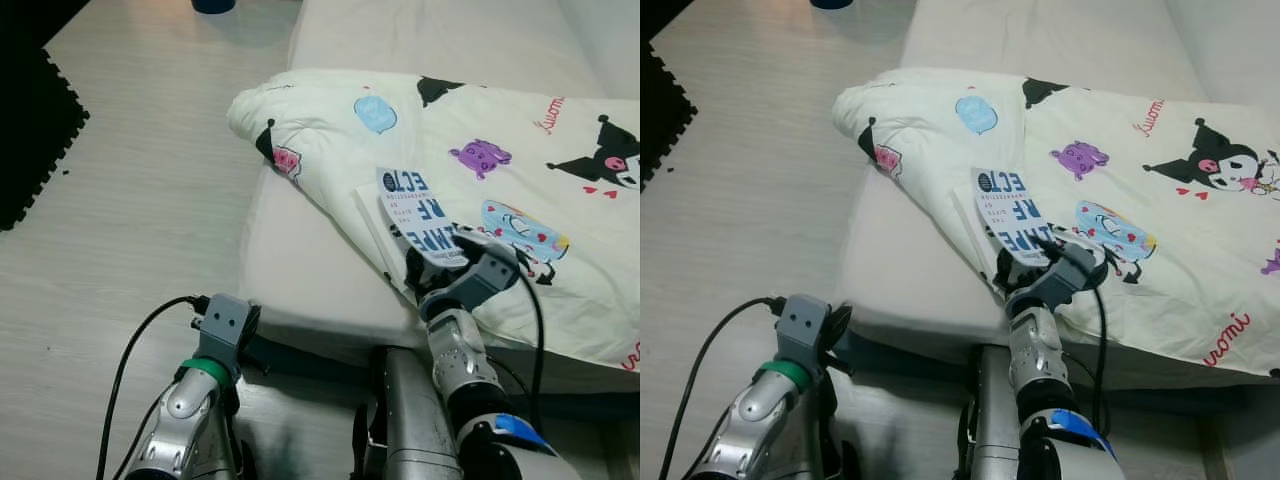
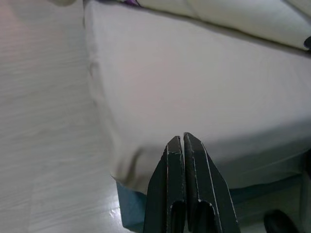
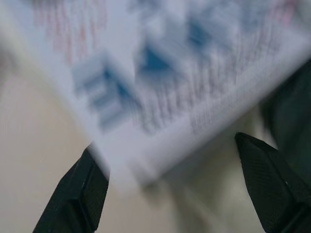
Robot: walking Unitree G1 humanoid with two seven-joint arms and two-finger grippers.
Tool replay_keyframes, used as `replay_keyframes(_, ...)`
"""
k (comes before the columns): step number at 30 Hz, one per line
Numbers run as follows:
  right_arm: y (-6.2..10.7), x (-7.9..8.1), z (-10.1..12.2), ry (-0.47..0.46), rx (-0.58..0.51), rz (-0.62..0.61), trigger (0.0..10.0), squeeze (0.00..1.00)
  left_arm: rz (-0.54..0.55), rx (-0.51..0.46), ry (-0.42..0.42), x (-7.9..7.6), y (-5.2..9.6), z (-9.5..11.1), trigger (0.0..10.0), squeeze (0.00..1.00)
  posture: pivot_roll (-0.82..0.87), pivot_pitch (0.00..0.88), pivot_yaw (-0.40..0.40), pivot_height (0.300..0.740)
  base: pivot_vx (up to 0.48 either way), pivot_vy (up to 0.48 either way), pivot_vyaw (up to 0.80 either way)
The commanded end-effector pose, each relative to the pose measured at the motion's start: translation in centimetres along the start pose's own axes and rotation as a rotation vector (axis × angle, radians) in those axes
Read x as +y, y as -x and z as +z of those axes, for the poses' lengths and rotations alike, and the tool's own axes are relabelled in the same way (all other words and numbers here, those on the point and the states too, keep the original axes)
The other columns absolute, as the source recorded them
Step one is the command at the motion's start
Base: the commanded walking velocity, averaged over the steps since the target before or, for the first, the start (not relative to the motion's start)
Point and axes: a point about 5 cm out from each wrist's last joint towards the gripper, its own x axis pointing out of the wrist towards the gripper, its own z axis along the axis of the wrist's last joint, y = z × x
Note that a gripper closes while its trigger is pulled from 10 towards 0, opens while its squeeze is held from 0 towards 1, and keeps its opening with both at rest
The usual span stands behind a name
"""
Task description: Clean up the room
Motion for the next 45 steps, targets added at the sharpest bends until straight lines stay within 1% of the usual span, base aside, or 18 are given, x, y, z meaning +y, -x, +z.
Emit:
replay_keyframes(1, 1.8, -0.6, -2.6, -0.005, 0.089, 0.029, 10.0, 1.00, 0.016, 0.042, 0.017, 0.4, 0.9, -0.9, 10.0, 0.00, 0.03, 0.237, 0.009, 0.560, 0.000, 0.000, 0.00)
replay_keyframes(3, 2.7, 0.0, -1.8, -0.082, 0.011, 0.114, 10.0, 1.00, 0.017, 0.041, 0.016, 0.6, 1.0, -0.9, 10.0, 0.00, 0.03, 0.234, 0.009, 0.560, 0.000, 0.000, 0.00)
replay_keyframes(5, 3.0, 0.3, -1.3, -0.107, -0.024, 0.158, 10.0, 1.00, 0.016, 0.040, 0.016, 0.7, 1.1, -0.9, 10.0, 0.00, 0.03, 0.234, 0.009, 0.560, 0.000, 0.000, 0.00)
replay_keyframes(8, 4.8, 2.4, 0.6, -0.147, -0.094, 0.416, 10.0, 1.00, 0.008, 0.040, 0.019, 0.6, 1.2, -0.9, 10.0, 0.00, 0.02, 0.223, 0.015, 0.560, 0.000, 0.000, 0.00)
replay_keyframes(10, 5.3, 3.0, 1.2, -0.199, -0.108, 0.469, 10.0, 1.00, 0.004, 0.041, 0.020, 0.5, 1.3, -0.9, 10.0, 0.00, 0.01, 0.221, 0.015, 0.560, 0.000, 0.000, 0.00)
replay_keyframes(13, 5.9, 3.7, 3.5, -0.476, -0.173, 0.567, 10.0, 1.00, -0.006, 0.039, 0.023, 0.3, 1.1, -0.8, 10.0, 0.00, 0.01, 0.215, 0.015, 0.560, 0.000, 0.000, 0.00)
replay_keyframes(15, 6.3, 4.1, 4.8, -0.600, -0.204, 0.621, 10.0, 1.00, -0.009, 0.039, 0.026, 0.2, 1.1, -0.6, 10.0, 0.00, 0.01, 0.213, 0.015, 0.560, 0.000, 0.000, 0.00)
replay_keyframes(16, 6.3, 4.1, 4.8, -0.600, -0.204, 0.621, 10.0, 1.00, -0.009, 0.039, 0.026, 0.2, 1.1, -0.6, 10.0, 0.00, 0.01, 0.213, 0.015, 0.560, 0.000, 0.000, 0.00)
replay_keyframes(17, 6.0, 4.2, 5.6, -0.647, -0.227, 0.614, 10.0, 1.00, -0.011, 0.038, 0.027, 0.2, 1.0, -0.6, 10.0, 0.00, 0.01, 0.211, 0.014, 0.560, 0.000, 0.000, 0.00)
replay_keyframes(19, 4.3, 3.3, 5.5, -0.620, -0.232, 0.482, 10.0, 1.00, -0.011, 0.038, 0.026, 0.2, 0.9, -0.5, 10.0, 0.00, 0.01, 0.211, 0.014, 0.560, 0.000, 0.000, 0.00)
replay_keyframes(20, 4.3, 3.3, 5.5, -0.620, -0.232, 0.482, 10.0, 1.00, -0.011, 0.038, 0.026, 0.2, 0.9, -0.5, 10.0, 0.00, 0.01, 0.211, 0.014, 0.560, 0.000, 0.000, 0.00)
replay_keyframes(23, 2.3, 1.8, 4.7, -0.571, -0.191, 0.292, 10.0, 1.00, -0.011, 0.037, 0.027, 0.2, 0.8, -0.4, 10.0, 0.00, 0.02, 0.215, 0.016, 0.560, 0.000, 0.000, 0.00)
replay_keyframes(25, 1.9, 1.5, 4.5, -0.582, -0.173, 0.270, 10.0, 1.00, -0.021, 0.032, 0.027, 0.2, 0.7, -0.2, 10.0, 0.00, 0.02, 0.216, 0.017, 0.560, 0.000, 0.000, 0.00)
replay_keyframes(27, 0.8, 0.7, 3.5, -0.560, -0.093, 0.178, 10.0, 1.00, -0.082, 0.018, 0.042, -0.3, 0.7, 0.2, 10.0, 0.00, 0.04, 0.231, 0.018, 0.560, 0.000, 0.000, 0.00)
replay_keyframes(29, 0.1, -0.2, 3.0, -0.592, -0.055, 0.101, 10.0, 1.00, -0.188, 0.004, 0.050, -1.2, 0.9, 0.8, 10.0, 0.00, 0.05, 0.243, 0.016, 0.560, 0.000, 0.000, 0.00)
replay_keyframes(33, -0.6, -0.9, 3.8, -0.702, -0.102, 0.082, 10.0, 1.00, -0.346, -0.013, 0.000, -2.4, 1.6, 1.5, 10.0, 0.00, 0.07, 0.265, 0.015, 0.560, 0.000, 0.000, 0.00)
replay_keyframes(36, -0.9, -1.1, 4.4, -0.724, -0.134, 0.080, 10.0, 1.00, -0.390, -0.011, -0.023, -2.6, 1.9, 1.7, 10.0, 0.00, 0.08, 0.274, 0.018, 0.560, 0.000, 0.000, 0.00)
replay_keyframes(45, -1.4, -2.8, 4.0, -0.696, -0.085, -0.045, 10.0, 1.00, -0.406, -0.012, -0.045, -2.5, 2.4, 2.0, 10.0, 0.00, 0.09, 0.288, 0.029, 0.560, 0.000, 0.000, 0.00)
